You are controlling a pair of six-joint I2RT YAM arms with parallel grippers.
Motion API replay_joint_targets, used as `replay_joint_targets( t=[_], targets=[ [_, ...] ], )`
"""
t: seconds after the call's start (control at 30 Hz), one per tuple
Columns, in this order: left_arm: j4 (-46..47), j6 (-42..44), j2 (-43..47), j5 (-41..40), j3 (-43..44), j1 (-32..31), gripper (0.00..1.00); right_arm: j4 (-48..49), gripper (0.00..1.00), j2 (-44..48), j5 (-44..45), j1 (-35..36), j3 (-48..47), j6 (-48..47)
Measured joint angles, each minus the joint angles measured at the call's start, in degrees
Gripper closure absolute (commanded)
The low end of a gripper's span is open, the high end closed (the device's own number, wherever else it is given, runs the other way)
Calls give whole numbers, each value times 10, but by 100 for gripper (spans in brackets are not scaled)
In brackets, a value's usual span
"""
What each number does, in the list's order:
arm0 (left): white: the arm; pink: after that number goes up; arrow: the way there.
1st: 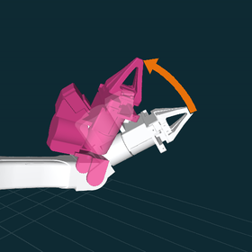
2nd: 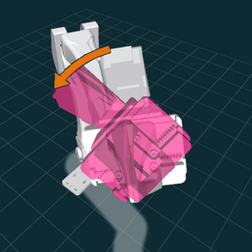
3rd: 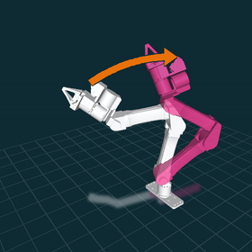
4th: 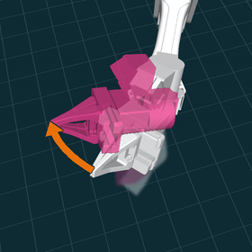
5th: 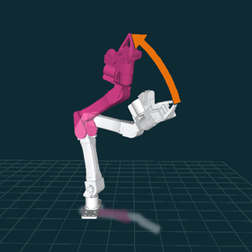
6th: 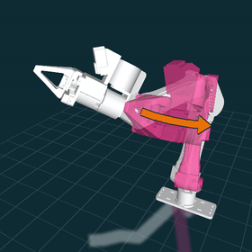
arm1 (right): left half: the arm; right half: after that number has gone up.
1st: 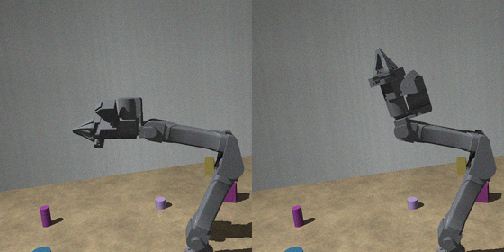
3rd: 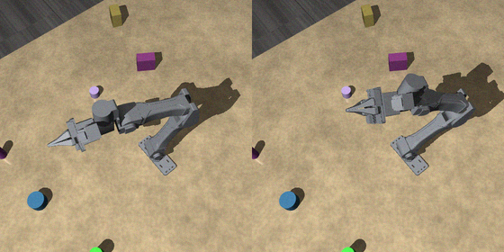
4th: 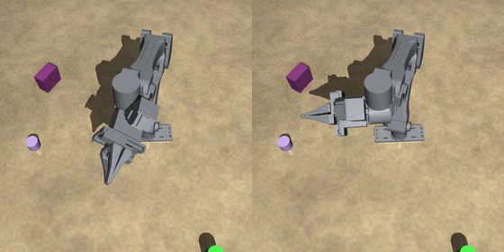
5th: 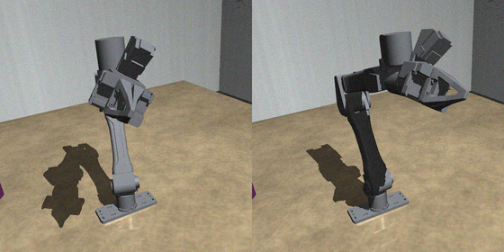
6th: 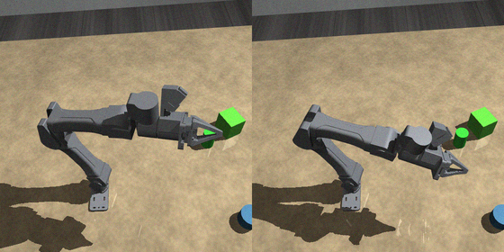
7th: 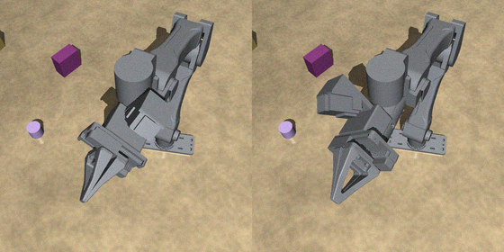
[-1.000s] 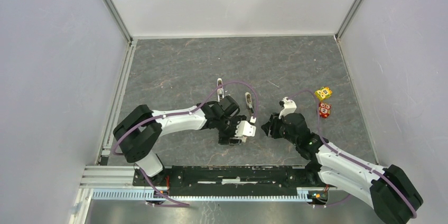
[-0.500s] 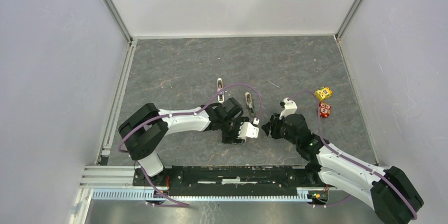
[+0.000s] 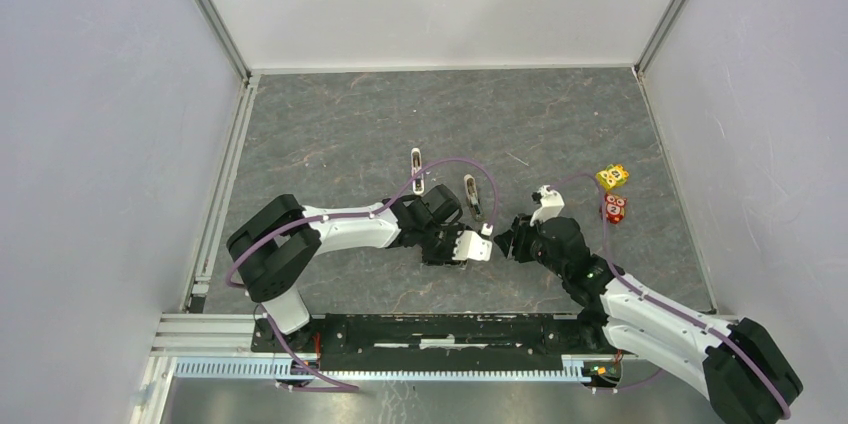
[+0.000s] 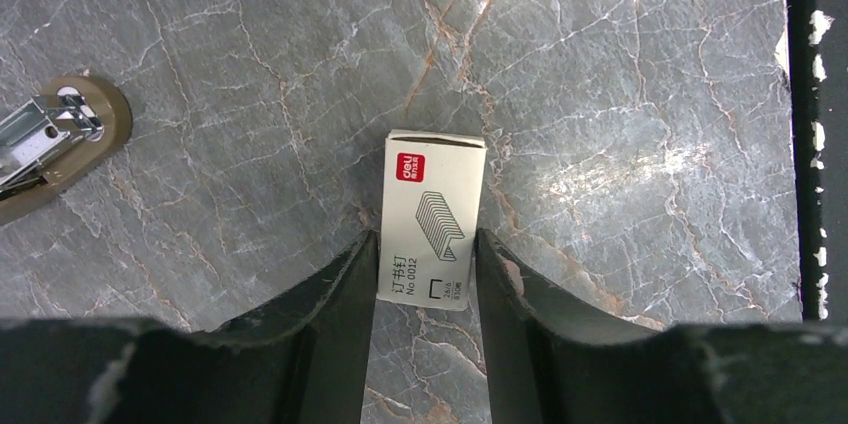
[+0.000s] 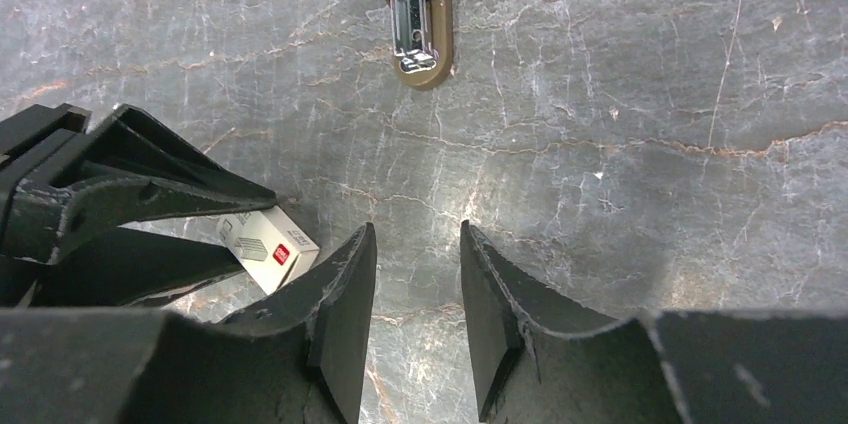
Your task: Load the staples into the stapler
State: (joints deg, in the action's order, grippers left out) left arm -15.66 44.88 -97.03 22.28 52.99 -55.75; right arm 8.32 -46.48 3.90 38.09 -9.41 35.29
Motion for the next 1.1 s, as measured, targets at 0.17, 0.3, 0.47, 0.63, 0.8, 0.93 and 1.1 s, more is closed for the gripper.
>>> replay_joint_targets(
  t=[0.17, 0.3, 0.47, 0.63, 0.8, 0.93, 1.1],
  targets=[
    [3, -15, 0, -9, 0, 0, 57, 17, 55, 4, -4, 0, 3, 0],
    [11, -30, 0, -14, -1, 0, 58, 35, 50, 8, -16, 0, 16, 5],
    [40, -56, 8, -17, -17, 0, 58, 80, 41, 20, -34, 0, 47, 21],
    [82, -97, 44, -18, -57, 0, 58, 133, 41, 15, -66, -5, 68, 37],
    [141, -140, 97, -23, -104, 0, 58, 230, 41, -39, -130, -22, 75, 72],
    [168, -152, 116, -26, -122, 0, 58, 269, 41, -60, -155, -29, 78, 91],
    [195, -162, 146, -28, -140, 0, 58, 323, 42, -96, -188, -34, 80, 120]
  ],
)
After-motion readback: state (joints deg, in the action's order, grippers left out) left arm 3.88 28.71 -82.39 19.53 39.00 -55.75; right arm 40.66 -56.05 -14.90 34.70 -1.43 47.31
